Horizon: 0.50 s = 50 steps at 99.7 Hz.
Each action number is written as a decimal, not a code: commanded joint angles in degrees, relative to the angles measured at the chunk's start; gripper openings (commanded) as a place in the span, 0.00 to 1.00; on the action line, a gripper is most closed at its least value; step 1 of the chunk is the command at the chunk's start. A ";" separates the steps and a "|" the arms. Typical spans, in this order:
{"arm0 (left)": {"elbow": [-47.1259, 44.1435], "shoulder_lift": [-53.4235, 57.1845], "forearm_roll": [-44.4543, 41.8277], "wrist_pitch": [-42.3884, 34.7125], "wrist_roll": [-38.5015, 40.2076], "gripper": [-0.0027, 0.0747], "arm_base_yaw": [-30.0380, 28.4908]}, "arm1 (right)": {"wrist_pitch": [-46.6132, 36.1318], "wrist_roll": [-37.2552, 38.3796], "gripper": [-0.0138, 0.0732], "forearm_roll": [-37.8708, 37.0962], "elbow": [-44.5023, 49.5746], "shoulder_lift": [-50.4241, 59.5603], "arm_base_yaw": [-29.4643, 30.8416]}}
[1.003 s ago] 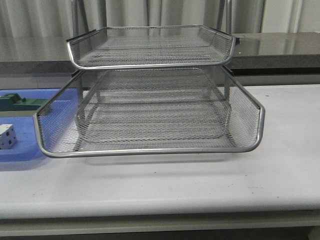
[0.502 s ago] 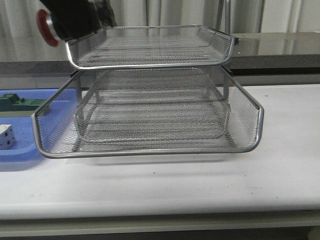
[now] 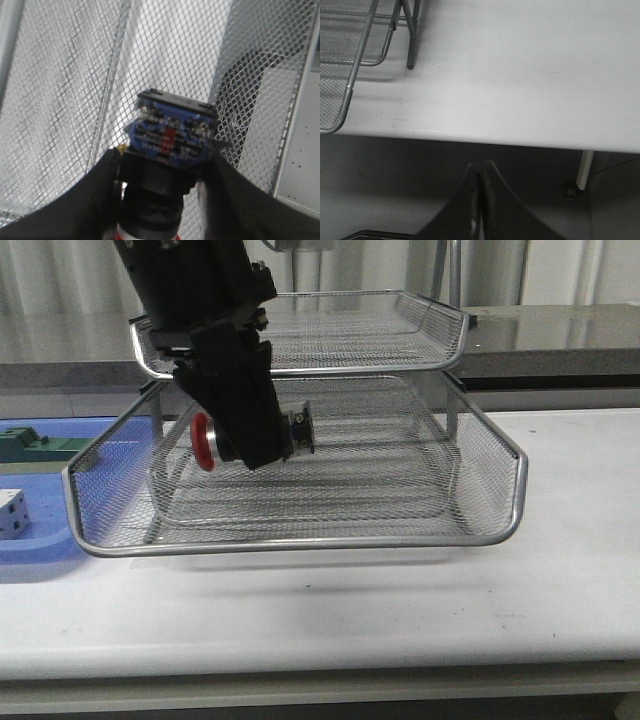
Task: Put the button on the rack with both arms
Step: 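Lower the button into the middle tray and open the left gripper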
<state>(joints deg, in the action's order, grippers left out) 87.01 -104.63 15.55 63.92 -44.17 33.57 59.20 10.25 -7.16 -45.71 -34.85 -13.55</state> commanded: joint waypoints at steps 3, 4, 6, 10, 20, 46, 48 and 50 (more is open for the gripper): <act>1.41 2.10 1.66 -1.32 0.58 0.01 0.45 | -2.80 -0.19 0.08 -0.98 -1.89 -0.06 0.09; 1.41 2.10 1.66 -1.32 0.58 0.01 0.45 | -2.80 -0.19 0.08 -0.98 -1.89 -0.06 0.09; 1.41 2.10 1.66 -1.32 0.58 0.01 0.45 | -2.80 -0.19 0.08 -0.98 -1.89 -0.06 0.09; 1.41 2.10 1.70 -1.32 0.58 0.02 0.45 | -2.80 -0.19 0.08 -0.98 -1.89 -0.06 0.09; 1.41 2.10 1.83 -1.32 0.58 0.12 0.45 | -2.80 -0.19 0.08 -0.98 -1.89 -0.06 0.09; 1.41 2.10 1.83 -2.06 0.84 0.66 0.45 | -2.80 -0.19 0.08 -0.98 -1.89 -0.06 0.09; 1.41 2.10 1.83 -2.22 0.84 0.69 0.45 | -2.80 -0.19 0.08 -0.98 -1.89 -0.06 0.09; 1.41 2.10 1.83 -2.34 0.84 0.71 0.45 | -2.80 -0.19 0.08 -0.98 -1.89 -0.06 0.09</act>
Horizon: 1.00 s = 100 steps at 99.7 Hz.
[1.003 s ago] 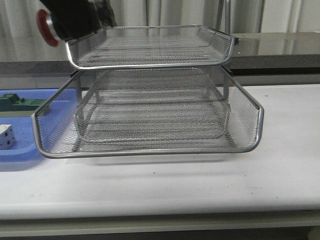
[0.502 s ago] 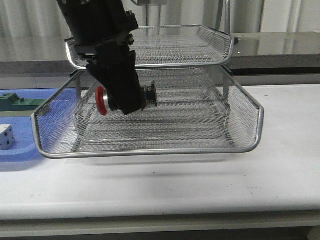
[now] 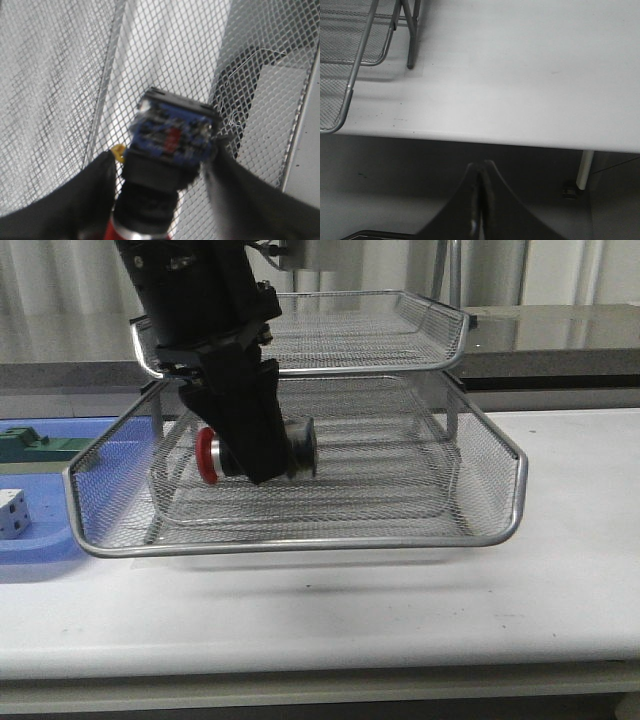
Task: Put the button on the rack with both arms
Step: 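Lower the button into the middle tray and open the left gripper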
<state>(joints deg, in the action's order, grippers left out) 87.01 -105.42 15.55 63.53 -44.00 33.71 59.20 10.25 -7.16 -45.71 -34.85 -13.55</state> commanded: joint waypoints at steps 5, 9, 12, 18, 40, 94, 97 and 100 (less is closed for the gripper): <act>1.41 2.89 1.83 -2.19 0.67 0.74 0.31 | -2.80 -0.19 0.08 -0.98 -1.89 -0.06 0.09; 1.41 2.89 1.83 -2.19 0.67 0.74 0.31 | -2.80 -0.19 0.08 -0.98 -1.89 -0.06 0.09; 1.53 2.89 1.83 -2.19 0.67 0.74 0.31 | -2.80 -0.19 0.08 -0.98 -1.89 -0.06 0.09; 1.85 2.89 1.92 -1.74 0.78 0.74 0.31 | -2.80 -0.19 0.08 -0.98 -1.89 -0.06 0.09; 5.74 4.17 2.30 4.78 6.34 0.74 0.31 | -2.80 -0.19 0.08 -0.98 -1.89 -0.06 0.09; 5.62 20.34 -1.53 7.02 13.63 0.66 -8.83 | -2.80 -0.19 0.08 -0.98 -1.89 -0.06 0.09; 5.52 21.21 -1.53 7.02 13.76 0.65 -10.62 | -2.80 -0.19 0.08 -0.98 -1.89 -0.06 0.09; 5.39 22.13 -1.53 7.02 13.90 0.64 -12.15 | -2.80 -0.19 0.08 -0.98 -1.89 -0.06 0.09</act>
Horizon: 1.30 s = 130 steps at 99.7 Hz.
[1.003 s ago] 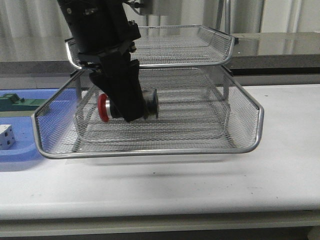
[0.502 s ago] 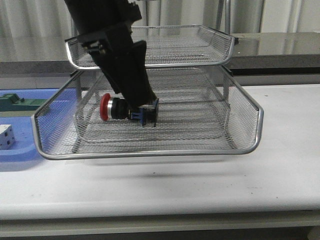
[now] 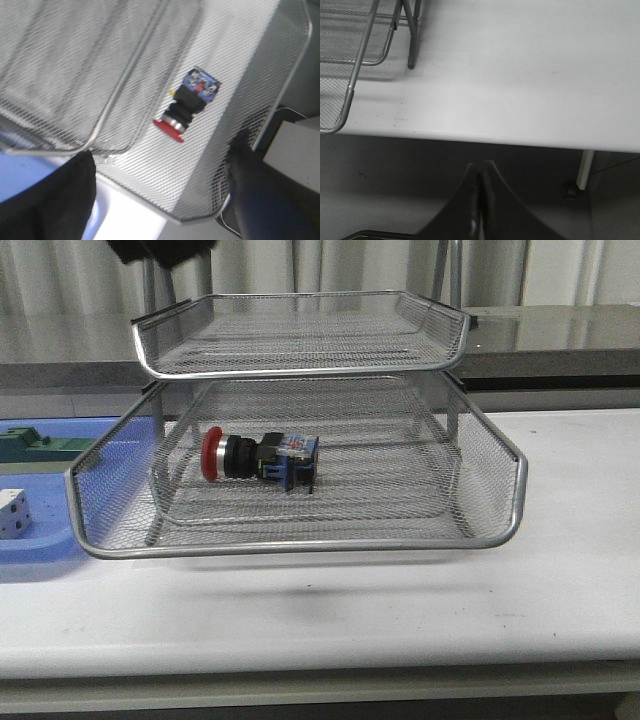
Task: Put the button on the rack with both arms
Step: 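Lower the button into the middle tray and open the left gripper, then withdraw the left gripper back toward the blue tray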
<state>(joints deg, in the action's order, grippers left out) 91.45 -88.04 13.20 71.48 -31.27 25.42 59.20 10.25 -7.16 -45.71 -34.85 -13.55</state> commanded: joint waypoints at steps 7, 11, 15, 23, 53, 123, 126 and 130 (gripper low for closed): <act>-0.09 7.25 0.82 -1.01 1.17 0.63 -7.86 | -2.80 -0.19 0.08 -0.98 -1.89 -0.06 0.09; -0.77 8.81 0.82 -1.18 1.17 0.63 -10.38 | -2.80 -0.19 0.08 -0.98 -1.89 -0.06 0.09; -1.76 10.52 0.82 -1.61 1.17 0.63 -12.49 | -2.80 -0.19 0.08 -0.98 -1.89 -0.06 0.09; -4.24 13.96 0.82 -3.95 1.17 0.63 -17.36 | -2.80 -0.19 0.08 -0.98 -1.89 -0.06 0.09; -22.77 30.66 1.30 -21.92 0.94 0.63 -28.08 | -2.80 -0.19 0.08 -0.98 -1.89 -0.06 0.09; -69.94 72.37 16.98 -56.15 0.94 0.63 -27.98 | -2.80 -0.19 0.08 -0.98 -1.89 -0.06 0.09; -70.63 73.94 17.53 -57.25 0.94 0.63 -27.98 | -2.80 -0.19 0.08 -0.98 -1.89 -0.06 0.09; -70.95 76.19 17.93 -58.02 0.94 0.63 -27.98 | -2.80 -0.19 0.08 -0.98 -1.89 -0.06 0.09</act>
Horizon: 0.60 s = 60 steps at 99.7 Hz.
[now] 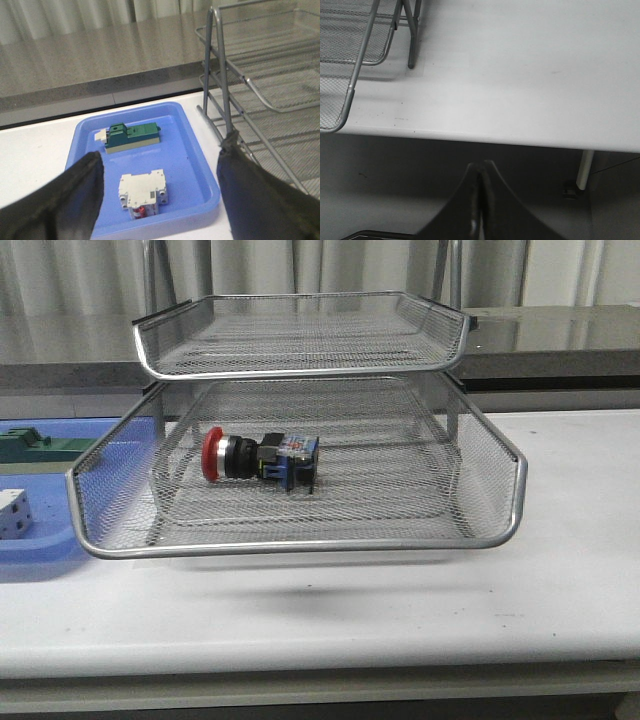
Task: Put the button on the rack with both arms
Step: 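Withdraw the left gripper back toward the blue tray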
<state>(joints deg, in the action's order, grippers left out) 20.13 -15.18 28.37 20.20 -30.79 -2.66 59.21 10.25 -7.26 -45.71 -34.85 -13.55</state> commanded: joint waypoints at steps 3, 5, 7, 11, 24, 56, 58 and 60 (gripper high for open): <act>0.15 4.66 2.76 -7.03 0.46 0.63 0.09 | -2.81 -0.19 0.08 -0.89 -1.89 -0.06 0.09; 0.00 5.56 2.76 -7.16 0.46 0.63 0.09 | -2.81 -0.19 0.08 -0.89 -1.89 -0.06 0.09; -0.09 6.36 2.76 -6.92 0.46 0.63 0.09 | -2.81 -0.19 0.08 -0.89 -1.89 -0.06 0.09; -0.37 7.62 2.76 -6.29 0.46 0.63 0.09 | -2.81 -0.19 0.08 -0.89 -1.89 -0.06 0.09; -1.69 8.67 2.86 -4.51 0.46 0.63 0.09 | -2.81 -0.19 0.08 -0.89 -1.89 -0.06 0.09; -5.05 8.67 4.23 -5.61 0.46 0.40 0.09 | -2.81 -0.19 0.08 -0.89 -1.89 -0.06 0.09; -5.15 8.67 4.23 -5.61 0.46 0.36 0.09 | -2.81 -0.19 0.08 -0.89 -1.89 -0.06 0.09; -5.15 8.67 4.23 -5.61 0.46 0.31 0.09 | -2.81 -0.19 0.08 -0.89 -1.89 -0.06 0.09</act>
<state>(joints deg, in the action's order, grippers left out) 13.66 -5.89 30.98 18.93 -30.79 -2.66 59.21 10.25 -7.26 -45.71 -34.85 -13.55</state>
